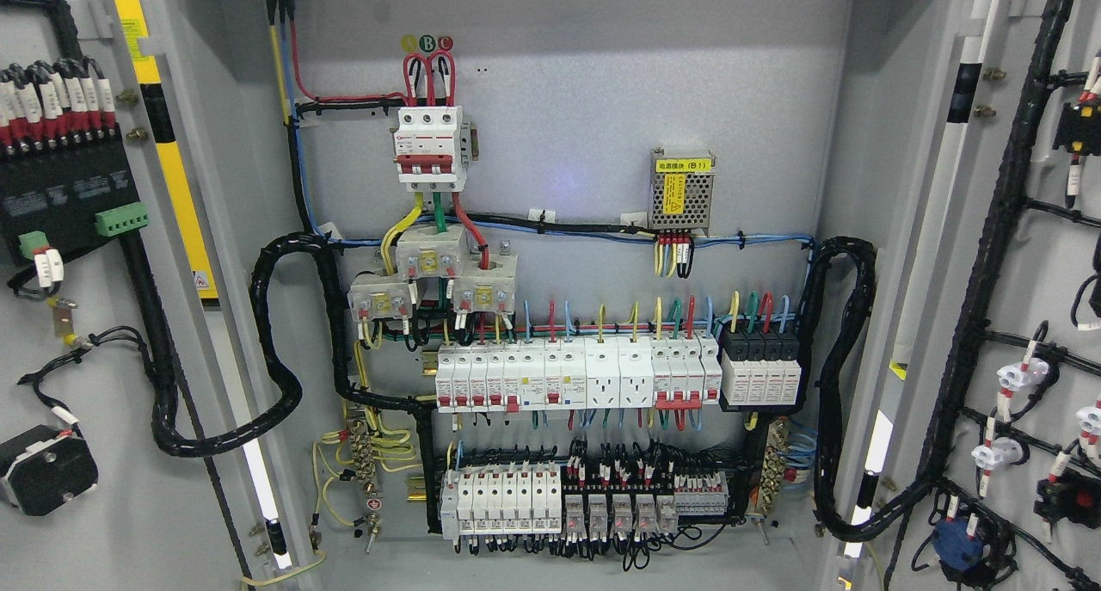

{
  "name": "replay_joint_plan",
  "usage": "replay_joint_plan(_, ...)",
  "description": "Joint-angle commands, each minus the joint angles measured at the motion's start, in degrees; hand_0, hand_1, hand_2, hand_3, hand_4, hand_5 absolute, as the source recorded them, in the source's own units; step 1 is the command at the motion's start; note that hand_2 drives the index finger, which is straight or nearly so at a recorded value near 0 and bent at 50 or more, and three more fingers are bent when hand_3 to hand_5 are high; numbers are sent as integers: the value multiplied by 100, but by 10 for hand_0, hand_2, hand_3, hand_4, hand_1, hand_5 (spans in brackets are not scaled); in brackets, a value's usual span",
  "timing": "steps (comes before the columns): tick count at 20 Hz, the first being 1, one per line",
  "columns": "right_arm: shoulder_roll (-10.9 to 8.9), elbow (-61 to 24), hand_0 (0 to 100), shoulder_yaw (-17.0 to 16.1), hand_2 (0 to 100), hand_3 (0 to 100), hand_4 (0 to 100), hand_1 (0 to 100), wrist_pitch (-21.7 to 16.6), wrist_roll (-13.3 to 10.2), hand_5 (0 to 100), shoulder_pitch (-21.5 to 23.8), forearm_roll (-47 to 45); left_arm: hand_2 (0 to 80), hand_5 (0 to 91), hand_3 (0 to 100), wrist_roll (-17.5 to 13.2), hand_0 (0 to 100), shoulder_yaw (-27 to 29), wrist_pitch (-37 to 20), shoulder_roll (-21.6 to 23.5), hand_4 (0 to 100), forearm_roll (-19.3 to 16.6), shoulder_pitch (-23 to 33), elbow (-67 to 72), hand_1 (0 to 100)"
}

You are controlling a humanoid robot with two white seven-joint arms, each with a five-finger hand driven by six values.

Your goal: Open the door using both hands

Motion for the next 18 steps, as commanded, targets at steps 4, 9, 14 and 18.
replay_joint_plan(4,27,-10,215,8,0,0,0,0,-32,13,0,26,-23,0,0,0,-24,0,95,-1,487,0,162,-109,579,0)
replay_joint_plan(9,36,-89,216,43,0,0,0,0,-50,13,0,70,-23,0,0,0,-24,0,95,7,628,0,215,-144,772,0)
replay_joint_plan(14,27,-221,215,61,0,0,0,0,-67,31,0,157,-41,0,0,0,-24,0,95,7,725,0,337,-240,974,0)
replay_joint_plan(18,-17,-318,216,201,0,0,0,0,-120,40,0,254,-59,0,0,0,-24,0,95,16,760,0,417,-293,1035,0)
